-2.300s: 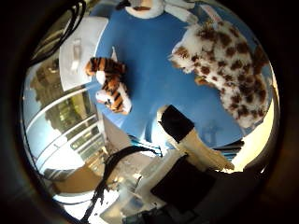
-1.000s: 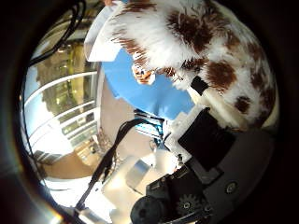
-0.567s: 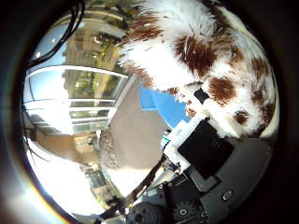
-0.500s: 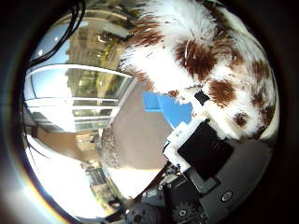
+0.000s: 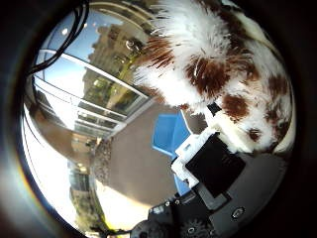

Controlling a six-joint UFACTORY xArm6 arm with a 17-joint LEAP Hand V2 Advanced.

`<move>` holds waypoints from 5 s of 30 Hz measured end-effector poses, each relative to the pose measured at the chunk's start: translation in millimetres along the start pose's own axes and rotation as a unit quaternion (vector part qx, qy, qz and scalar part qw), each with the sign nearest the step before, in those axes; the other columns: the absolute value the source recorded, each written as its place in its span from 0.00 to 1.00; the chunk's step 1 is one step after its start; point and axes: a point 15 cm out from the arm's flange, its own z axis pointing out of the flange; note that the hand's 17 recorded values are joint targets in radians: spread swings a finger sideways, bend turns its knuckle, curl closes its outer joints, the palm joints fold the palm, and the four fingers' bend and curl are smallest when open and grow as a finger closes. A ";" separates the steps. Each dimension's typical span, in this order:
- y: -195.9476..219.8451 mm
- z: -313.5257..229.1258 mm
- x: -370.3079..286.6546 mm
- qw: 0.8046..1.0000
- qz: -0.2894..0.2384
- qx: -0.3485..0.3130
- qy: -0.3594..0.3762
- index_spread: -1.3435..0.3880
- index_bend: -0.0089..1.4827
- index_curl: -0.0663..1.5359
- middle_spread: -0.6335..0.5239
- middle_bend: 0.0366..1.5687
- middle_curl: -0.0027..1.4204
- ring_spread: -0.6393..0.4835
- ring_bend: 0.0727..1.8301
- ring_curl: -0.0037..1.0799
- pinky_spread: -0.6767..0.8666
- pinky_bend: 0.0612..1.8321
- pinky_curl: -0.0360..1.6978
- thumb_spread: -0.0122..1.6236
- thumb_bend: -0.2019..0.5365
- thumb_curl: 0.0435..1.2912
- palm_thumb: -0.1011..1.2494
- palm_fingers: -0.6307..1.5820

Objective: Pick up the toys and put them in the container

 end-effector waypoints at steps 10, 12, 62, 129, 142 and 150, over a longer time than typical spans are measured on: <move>-40.5 99.5 -1.1 0.996 -0.022 0.080 0.019 0.31 0.70 0.46 0.37 0.86 0.75 0.47 0.87 0.76 0.51 0.90 0.52 0.64 0.24 0.67 0.73 0.62; -38.4 118.7 5.4 0.996 -0.019 0.080 0.023 0.31 0.70 0.48 0.37 0.87 0.75 0.48 0.86 0.75 0.51 0.90 0.52 0.63 0.21 0.66 0.70 0.61; 254.6 -27.9 333.1 0.930 0.087 -0.342 0.100 0.72 0.13 0.24 0.59 0.10 0.26 0.81 0.25 0.25 0.75 0.39 0.19 0.68 0.23 0.24 0.42 0.34; 73.2 -157.5 -35.7 0.996 -0.065 -0.054 -0.023 0.30 0.45 0.86 0.39 0.84 0.74 0.46 0.84 0.74 0.53 0.89 0.51 0.66 0.25 0.64 0.79 0.64; -8.9 64.5 -9.9 0.999 -0.034 0.010 0.005 0.30 0.44 0.92 0.39 0.84 0.73 0.47 0.84 0.74 0.52 0.88 0.51 0.64 0.25 0.68 0.74 0.65; -14.2 117.4 15.6 0.999 -0.025 0.026 0.026 0.31 0.45 0.90 0.41 0.79 0.69 0.53 0.78 0.68 0.55 0.81 0.49 0.65 0.21 0.64 0.64 0.68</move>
